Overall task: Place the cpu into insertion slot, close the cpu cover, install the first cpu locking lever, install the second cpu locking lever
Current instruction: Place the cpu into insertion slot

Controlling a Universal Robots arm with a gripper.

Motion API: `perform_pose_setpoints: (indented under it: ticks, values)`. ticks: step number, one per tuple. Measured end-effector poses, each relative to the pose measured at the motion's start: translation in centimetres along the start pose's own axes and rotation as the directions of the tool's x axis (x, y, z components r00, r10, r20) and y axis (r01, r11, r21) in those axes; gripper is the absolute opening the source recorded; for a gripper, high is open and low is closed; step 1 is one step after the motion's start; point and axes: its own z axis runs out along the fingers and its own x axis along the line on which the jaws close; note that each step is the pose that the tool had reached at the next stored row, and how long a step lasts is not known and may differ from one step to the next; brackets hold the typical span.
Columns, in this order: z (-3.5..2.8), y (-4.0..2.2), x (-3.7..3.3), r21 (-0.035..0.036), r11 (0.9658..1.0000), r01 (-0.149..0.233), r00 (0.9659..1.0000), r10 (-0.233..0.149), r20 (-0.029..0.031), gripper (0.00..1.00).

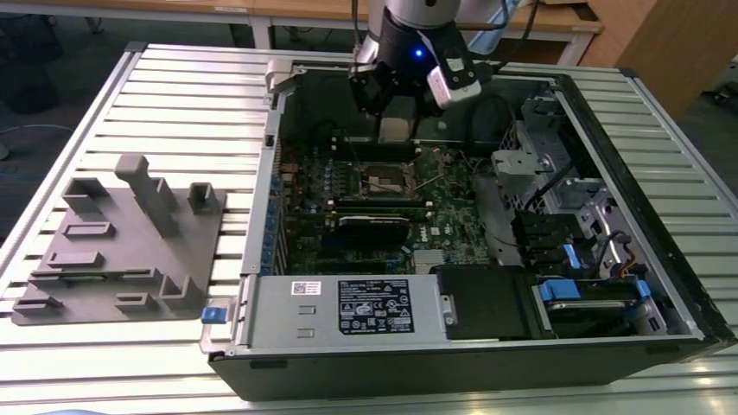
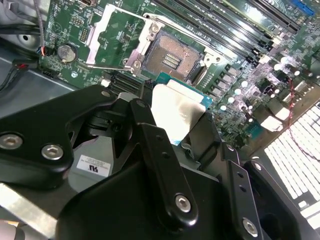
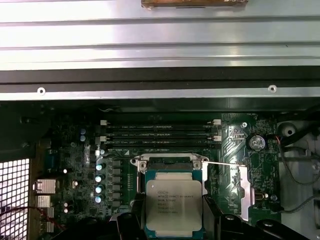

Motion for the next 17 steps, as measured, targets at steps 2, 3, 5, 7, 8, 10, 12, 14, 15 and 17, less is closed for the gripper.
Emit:
perform_pose_setpoints:
  ticks: [2, 3, 5, 7, 8, 10, 12, 14, 15, 17]
  values:
    - [0.29, -0.03, 0.00, 0.0001, 1.0000, 0.000, 1.0000, 0.000, 0.0000, 0.54]
    - [0.40, -0.04, 0.00, 0.0001, 1.0000, 0.000, 1.0000, 0.000, 0.0000, 0.54]
    - [0.47, -0.04, 0.00, 0.0003, 1.0000, 0.000, 1.0000, 0.000, -0.0002, 0.54]
    - [0.51, -0.05, 0.00, 0.0003, 1.0000, 0.000, 1.0000, 0.000, -0.0002, 0.54]
    - [0.55, -0.05, 0.00, -0.0001, 1.0000, 0.000, 1.0000, 0.000, 0.0000, 0.54]
    - [0.62, -0.06, -0.01, 0.0002, 1.0000, 0.000, 1.0000, 0.000, -0.0001, 0.54]
    - [0.72, -0.06, -0.01, 0.0001, 1.0000, 0.000, 1.0000, 0.000, 0.0000, 0.54]
    - [0.74, -0.07, -0.01, 0.0001, 1.0000, 0.000, 1.0000, 0.000, -0.0001, 0.54]
    - [0.74, -0.07, -0.01, 0.0001, 1.0000, 0.000, 1.0000, 0.000, -0.0001, 0.54]
    - [0.80, -0.07, -0.01, -0.0003, 1.0000, 0.000, 1.0000, 0.000, 0.0001, 0.54]
